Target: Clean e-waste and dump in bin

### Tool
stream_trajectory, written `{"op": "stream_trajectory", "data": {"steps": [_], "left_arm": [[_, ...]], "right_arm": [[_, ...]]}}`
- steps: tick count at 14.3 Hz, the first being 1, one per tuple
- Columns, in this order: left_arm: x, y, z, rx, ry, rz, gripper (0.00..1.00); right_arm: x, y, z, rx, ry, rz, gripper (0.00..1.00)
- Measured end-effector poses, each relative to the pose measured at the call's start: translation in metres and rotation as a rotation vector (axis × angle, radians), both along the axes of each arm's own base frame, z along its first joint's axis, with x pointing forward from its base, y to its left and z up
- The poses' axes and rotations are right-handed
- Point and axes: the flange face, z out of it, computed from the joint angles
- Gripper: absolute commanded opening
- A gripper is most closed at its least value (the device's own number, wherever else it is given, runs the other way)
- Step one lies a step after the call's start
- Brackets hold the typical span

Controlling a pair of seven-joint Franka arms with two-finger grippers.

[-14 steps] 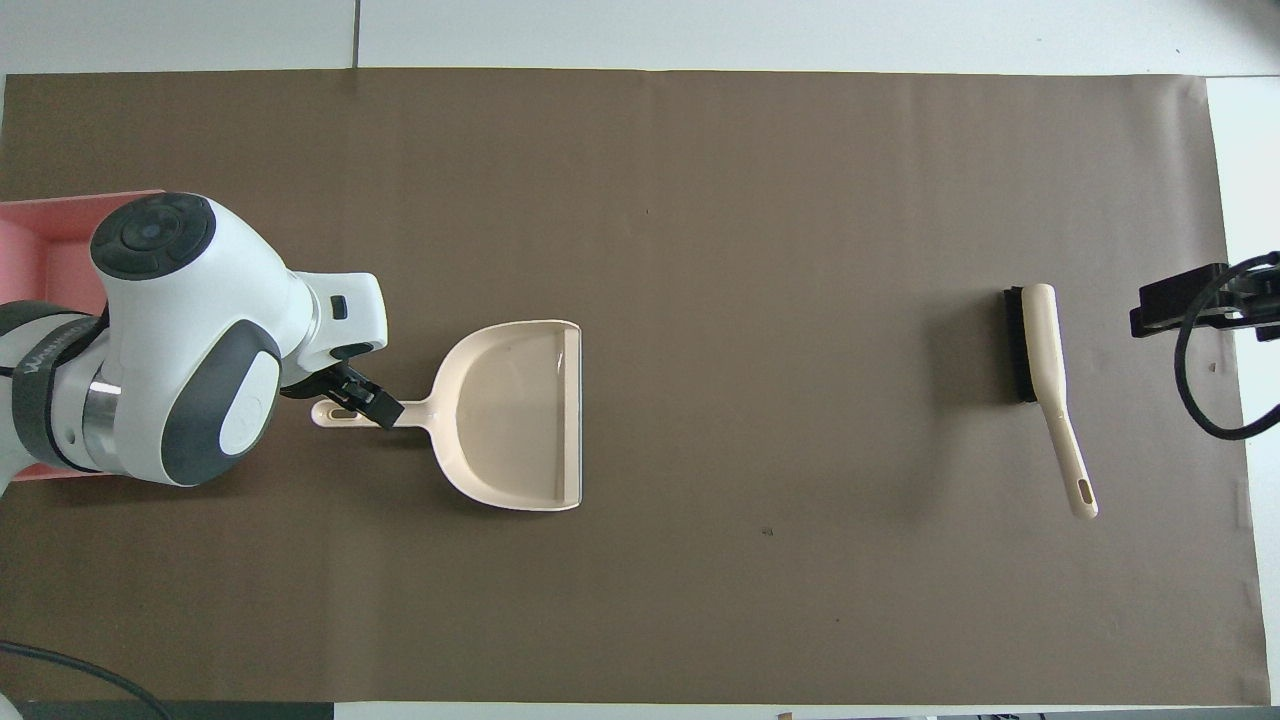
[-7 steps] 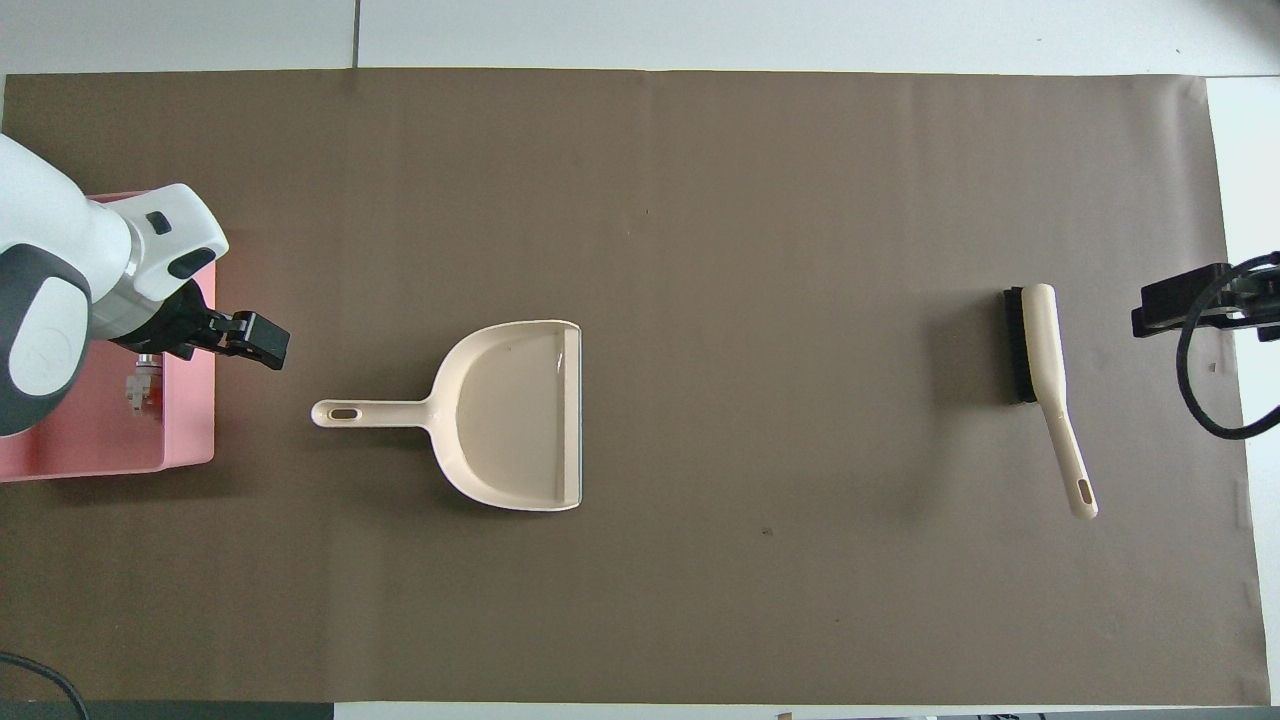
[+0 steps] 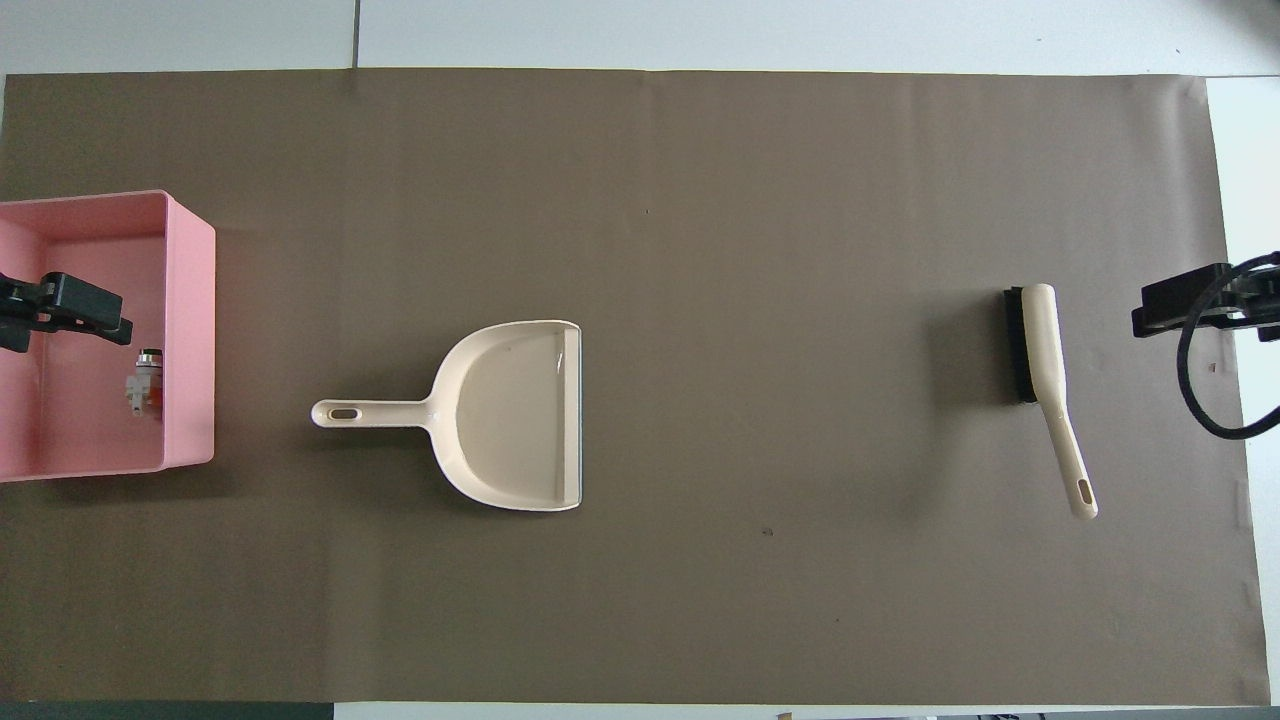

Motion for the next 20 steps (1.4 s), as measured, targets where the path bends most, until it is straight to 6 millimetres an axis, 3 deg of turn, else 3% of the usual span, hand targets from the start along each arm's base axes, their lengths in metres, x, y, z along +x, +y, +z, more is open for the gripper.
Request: {"op": "stream_trajectory", "data": {"steps": [3, 5, 9, 11, 17, 20], "left_arm": [[0.001, 0.012, 0.026, 0.003, -0.046, 0.021, 0.98], [0.002, 0.006, 0.03, 0.0, -0.053, 0.013, 0.98], [0.003, -0.029, 0.032, -0.012, -0.034, -0.001, 0.98], [-0.001, -0.04, 0.045, -0.015, -0.039, -0.004, 0.98], [-0.02, -0.041, 0.07, -0.016, -0.019, -0.009, 0.98], [-0.026, -0.043, 0.094, -0.016, -0.024, -0.017, 0.98]], "right_arm": [[0.0, 0.0, 0.0, 0.0, 0.0, 0.0, 1.0], [0.0, 0.0, 0.0, 0.0, 0.0, 0.0, 1.0], [0.0, 0.0, 0.0, 0.0, 0.0, 0.0, 1.0], [0.0, 0.0, 0.0, 0.0, 0.0, -0.001, 1.0], [0.0, -0.001, 0.0, 0.0, 0.0, -0.002, 1.0], [0.0, -0.001, 0.0, 0.0, 0.0, -0.002, 1.0]]}}
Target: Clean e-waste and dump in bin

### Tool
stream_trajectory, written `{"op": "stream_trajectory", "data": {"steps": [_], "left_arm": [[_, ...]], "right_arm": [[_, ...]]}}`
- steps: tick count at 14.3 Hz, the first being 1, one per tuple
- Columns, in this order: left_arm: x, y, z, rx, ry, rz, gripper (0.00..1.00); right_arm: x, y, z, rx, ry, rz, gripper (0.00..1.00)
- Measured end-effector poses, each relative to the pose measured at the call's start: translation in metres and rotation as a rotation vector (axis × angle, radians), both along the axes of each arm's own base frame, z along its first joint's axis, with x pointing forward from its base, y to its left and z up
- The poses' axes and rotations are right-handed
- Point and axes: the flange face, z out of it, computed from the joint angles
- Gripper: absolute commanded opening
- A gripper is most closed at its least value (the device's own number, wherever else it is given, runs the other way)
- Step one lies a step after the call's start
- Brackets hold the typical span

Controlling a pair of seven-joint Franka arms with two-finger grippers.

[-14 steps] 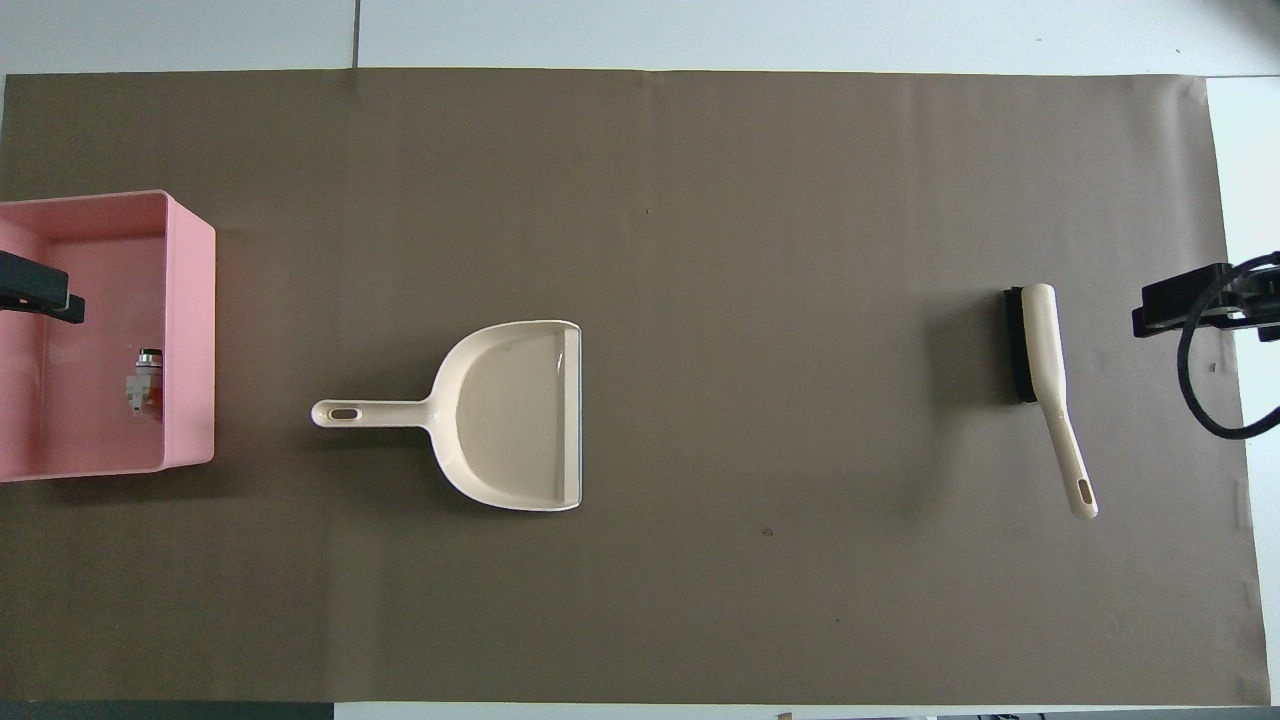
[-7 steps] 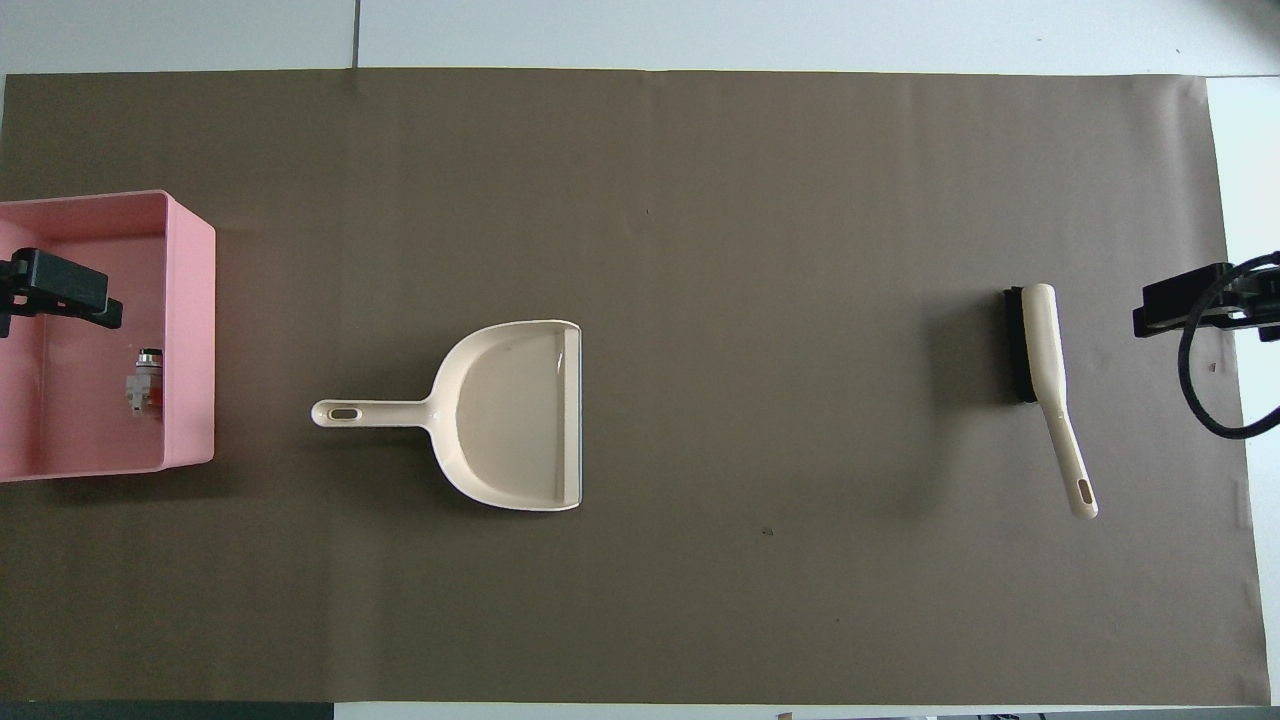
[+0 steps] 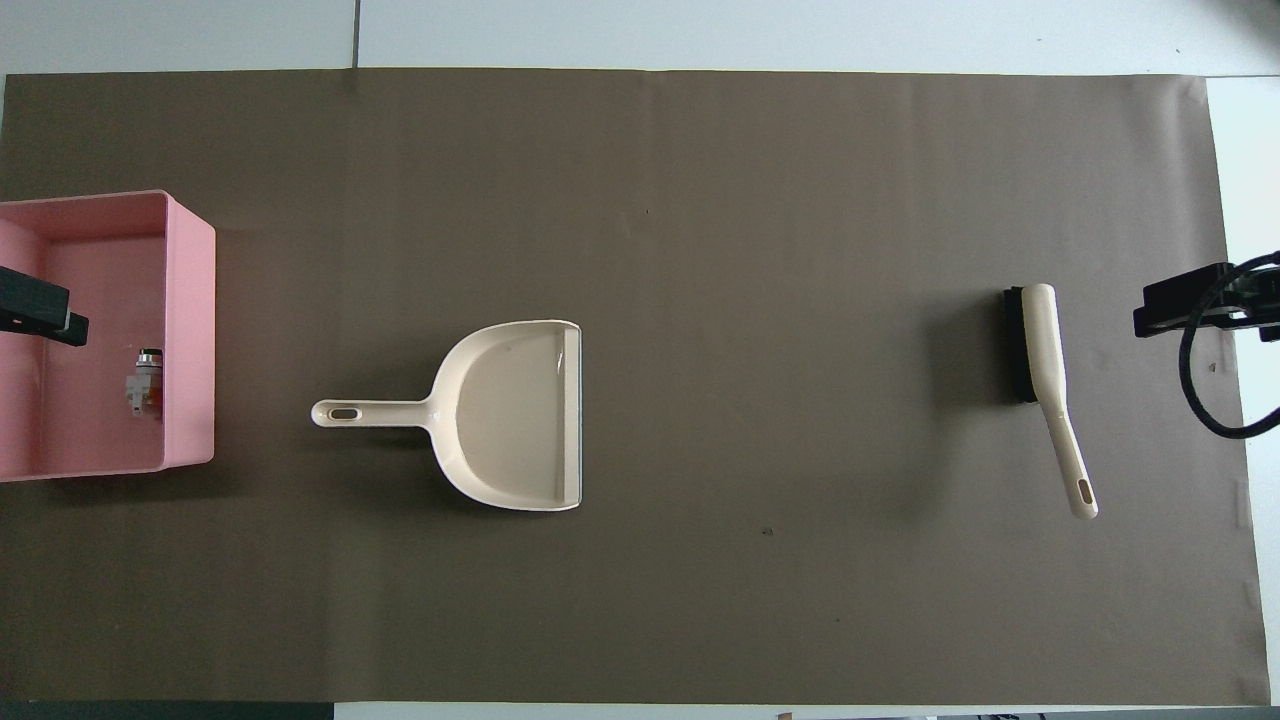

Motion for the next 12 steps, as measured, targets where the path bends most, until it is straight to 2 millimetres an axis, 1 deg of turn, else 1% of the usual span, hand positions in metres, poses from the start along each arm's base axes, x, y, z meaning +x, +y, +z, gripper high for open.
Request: {"op": "stream_trajectory", "data": {"steps": [2, 8, 12], "left_arm": [[-0.0035, -0.0023, 0.0044, -0.001, 0.013, -0.011, 0.98], [-0.0044, -0.0102, 0.0016, 0.007, 0.029, -0.03, 0.98], [-0.0039, -0.0108, 0.0017, 0.007, 0.025, -0.032, 0.98]], "right_arm": [[0.0, 0.0, 0.0, 0.0, 0.0, 0.0, 1.0], [0.0, -0.0003, -0.0001, 0.0, 0.0, -0.001, 1.0], [0.0, -0.0003, -0.0005, 0.0, 0.001, -0.001, 1.0]]}}
